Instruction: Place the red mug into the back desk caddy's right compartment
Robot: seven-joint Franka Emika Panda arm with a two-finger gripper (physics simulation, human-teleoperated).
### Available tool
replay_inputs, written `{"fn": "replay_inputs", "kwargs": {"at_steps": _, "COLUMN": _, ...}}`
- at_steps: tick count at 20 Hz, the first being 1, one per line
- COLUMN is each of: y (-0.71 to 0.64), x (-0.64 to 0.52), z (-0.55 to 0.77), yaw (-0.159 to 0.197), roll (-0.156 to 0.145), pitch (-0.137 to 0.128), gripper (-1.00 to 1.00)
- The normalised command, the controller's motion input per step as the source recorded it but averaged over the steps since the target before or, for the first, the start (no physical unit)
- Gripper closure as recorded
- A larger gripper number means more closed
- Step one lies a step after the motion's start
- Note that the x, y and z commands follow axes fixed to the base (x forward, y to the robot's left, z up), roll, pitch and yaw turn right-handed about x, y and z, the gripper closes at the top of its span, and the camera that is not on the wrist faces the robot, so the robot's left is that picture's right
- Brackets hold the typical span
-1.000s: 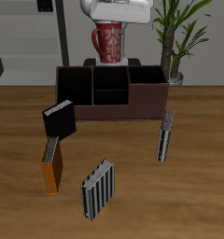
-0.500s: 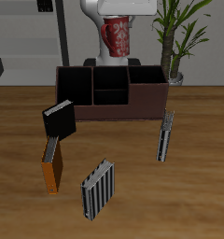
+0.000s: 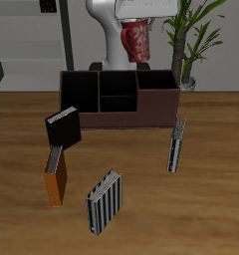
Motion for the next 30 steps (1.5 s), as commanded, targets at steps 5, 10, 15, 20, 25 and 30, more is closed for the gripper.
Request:
{"fn": "replay_inputs", "kwargs": {"at_steps": 5, "y": 0.22, "x": 0.14, "z": -0.09, "yaw": 0.043, "roll": -0.019, "pitch": 0.044, "gripper": 1.00}}
{"fn": "replay_inputs", "kwargs": {"at_steps": 10, "y": 0.15, "x": 0.02, "z": -0.10, "yaw": 0.011, "roll": -0.008, "pitch": 0.025, "gripper": 1.00}}
{"fn": "replay_inputs", "kwargs": {"at_steps": 15, "y": 0.19, "x": -0.07, "z": -0.12, "yaw": 0.034, "roll": 0.012, "pitch": 0.011, "gripper": 1.00}}
{"fn": "replay_inputs", "kwargs": {"at_steps": 20, "y": 0.14, "x": 0.05, "z": -0.15, "yaw": 0.004, "roll": 0.000, "pitch": 0.023, "gripper": 1.00}}
{"fn": "replay_inputs", "kwargs": {"at_steps": 25, "y": 0.04, "x": 0.05, "z": -0.08, "yaw": -0.011, "roll": -0.004, "pitch": 0.011, "gripper": 1.00}}
{"fn": "replay_inputs", "kwargs": {"at_steps": 30, "y": 0.04, "x": -0.02, "z": -0.20, "yaw": -0.019, "roll": 0.008, "pitch": 0.042, "gripper": 1.00}}
